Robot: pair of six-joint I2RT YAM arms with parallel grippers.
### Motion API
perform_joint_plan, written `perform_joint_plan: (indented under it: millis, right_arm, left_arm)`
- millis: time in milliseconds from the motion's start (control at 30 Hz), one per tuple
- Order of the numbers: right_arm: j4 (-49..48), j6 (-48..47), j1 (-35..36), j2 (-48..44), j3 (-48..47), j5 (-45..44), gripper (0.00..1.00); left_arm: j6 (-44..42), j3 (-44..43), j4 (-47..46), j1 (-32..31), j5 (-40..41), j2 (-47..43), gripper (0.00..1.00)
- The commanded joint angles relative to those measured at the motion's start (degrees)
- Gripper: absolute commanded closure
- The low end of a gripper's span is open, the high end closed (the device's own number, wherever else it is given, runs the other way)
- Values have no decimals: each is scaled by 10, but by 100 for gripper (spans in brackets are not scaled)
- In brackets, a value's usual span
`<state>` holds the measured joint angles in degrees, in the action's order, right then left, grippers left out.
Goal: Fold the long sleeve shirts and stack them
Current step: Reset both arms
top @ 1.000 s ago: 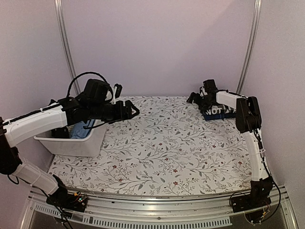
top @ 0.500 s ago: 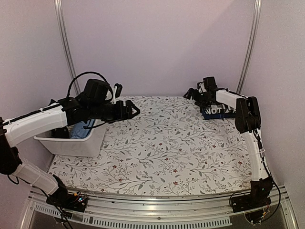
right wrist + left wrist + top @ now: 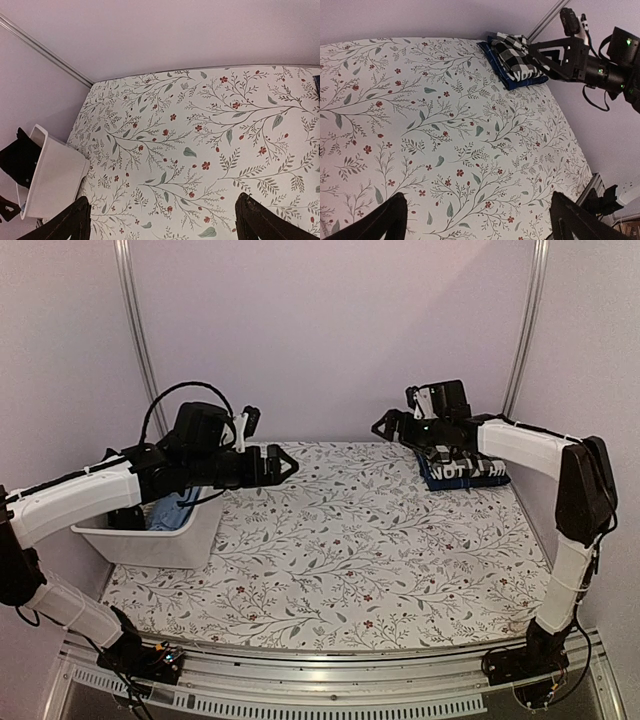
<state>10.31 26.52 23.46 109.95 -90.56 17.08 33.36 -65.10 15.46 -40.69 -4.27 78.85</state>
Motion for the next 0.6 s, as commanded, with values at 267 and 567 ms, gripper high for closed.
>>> perform_joint_plan:
  millis: [267,567]
  right_arm:
    - [-79,19,125,-288,313,-140,1]
    - [-48,9,151,-418,396,-212,1]
  left_arm:
    - [-32,41,-62,6,-18,-42,0]
    - [-46,71,-77,4,-8,-54,0]
